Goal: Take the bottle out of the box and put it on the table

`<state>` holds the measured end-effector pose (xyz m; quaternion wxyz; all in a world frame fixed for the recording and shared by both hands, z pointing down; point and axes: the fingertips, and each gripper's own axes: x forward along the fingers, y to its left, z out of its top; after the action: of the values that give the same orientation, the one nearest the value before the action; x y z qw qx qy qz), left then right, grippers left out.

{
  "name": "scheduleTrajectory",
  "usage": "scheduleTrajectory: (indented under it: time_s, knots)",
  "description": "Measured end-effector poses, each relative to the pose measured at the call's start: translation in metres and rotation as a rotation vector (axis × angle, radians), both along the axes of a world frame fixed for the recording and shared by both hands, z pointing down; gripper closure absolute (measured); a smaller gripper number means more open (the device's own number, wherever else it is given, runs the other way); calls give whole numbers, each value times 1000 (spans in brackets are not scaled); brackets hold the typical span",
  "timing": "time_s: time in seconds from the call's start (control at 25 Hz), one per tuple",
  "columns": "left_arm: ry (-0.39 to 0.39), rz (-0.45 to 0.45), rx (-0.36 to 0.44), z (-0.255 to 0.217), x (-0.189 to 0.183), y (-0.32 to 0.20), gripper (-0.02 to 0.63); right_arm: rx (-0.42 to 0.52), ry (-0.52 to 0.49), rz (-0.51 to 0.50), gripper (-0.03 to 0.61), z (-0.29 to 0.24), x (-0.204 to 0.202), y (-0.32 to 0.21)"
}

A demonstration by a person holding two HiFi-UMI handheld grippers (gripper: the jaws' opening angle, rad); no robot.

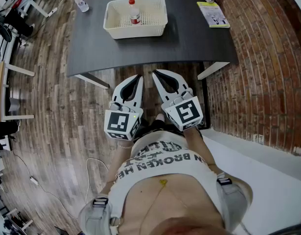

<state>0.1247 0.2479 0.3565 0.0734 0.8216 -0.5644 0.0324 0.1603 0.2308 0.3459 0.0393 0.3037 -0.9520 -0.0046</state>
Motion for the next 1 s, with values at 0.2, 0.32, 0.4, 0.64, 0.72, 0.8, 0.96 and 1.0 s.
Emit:
scheduleTrajectory:
  time_s: [0.2, 0.32, 0.4, 0.64, 0.72, 0.8, 0.96, 1.0]
  knots:
    - [10, -13, 10, -1, 7, 2, 606, -1, -29, -7, 569, -2, 9, 2]
    - [11, -12, 3, 1, 12, 3, 606, -11, -23, -23, 569, 1, 12, 3]
    - [8, -13, -5, 5, 16, 4, 606, -13, -22, -40, 569, 3, 14, 4]
    - [19, -22, -15, 9, 13, -3, 606, -34, -14, -56, 569, 9, 11, -4]
    - [26, -21, -12, 10, 10, -10, 606, -33, -15, -54, 569, 10, 8, -10]
    - [31, -16, -10, 12, 7, -20, 606, -28, -7, -46, 569, 11, 5, -18]
    - [32, 4, -13, 13, -4, -44, 606, -26, 1, -26, 569, 12, -5, -39]
    - [34, 10, -13, 13, -6, -51, 606, -24, -1, -18, 569, 11, -8, -45]
